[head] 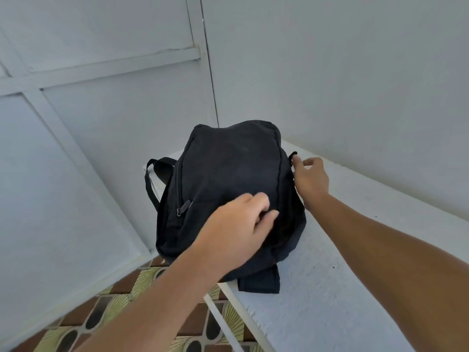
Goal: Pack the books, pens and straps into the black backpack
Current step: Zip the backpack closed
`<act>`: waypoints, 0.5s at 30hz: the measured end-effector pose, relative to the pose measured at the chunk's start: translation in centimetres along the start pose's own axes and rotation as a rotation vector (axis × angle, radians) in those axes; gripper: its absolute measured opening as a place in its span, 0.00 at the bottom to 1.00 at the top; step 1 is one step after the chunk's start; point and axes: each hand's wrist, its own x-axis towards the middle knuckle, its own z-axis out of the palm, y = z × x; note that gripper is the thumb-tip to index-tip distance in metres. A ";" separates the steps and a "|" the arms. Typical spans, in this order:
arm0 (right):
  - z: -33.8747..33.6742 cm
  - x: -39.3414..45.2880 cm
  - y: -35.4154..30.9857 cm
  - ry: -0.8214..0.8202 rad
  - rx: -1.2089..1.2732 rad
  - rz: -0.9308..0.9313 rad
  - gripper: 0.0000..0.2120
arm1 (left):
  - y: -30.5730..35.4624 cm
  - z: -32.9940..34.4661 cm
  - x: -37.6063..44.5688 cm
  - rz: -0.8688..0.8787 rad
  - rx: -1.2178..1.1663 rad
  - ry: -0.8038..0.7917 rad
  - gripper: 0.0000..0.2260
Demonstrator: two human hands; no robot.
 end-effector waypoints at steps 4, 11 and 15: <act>-0.5 -2.4 1.1 -0.046 0.019 0.035 0.22 | -6.7 -3.8 -0.4 -0.339 -0.017 0.411 0.07; -0.4 -6.3 2.9 0.008 -0.013 0.036 0.34 | -18.2 -2.9 -1.4 -1.071 -0.407 0.009 0.23; -0.7 -7.5 4.5 -0.006 -0.049 0.000 0.26 | -17.3 -0.1 -1.6 -0.989 -0.482 -0.064 0.16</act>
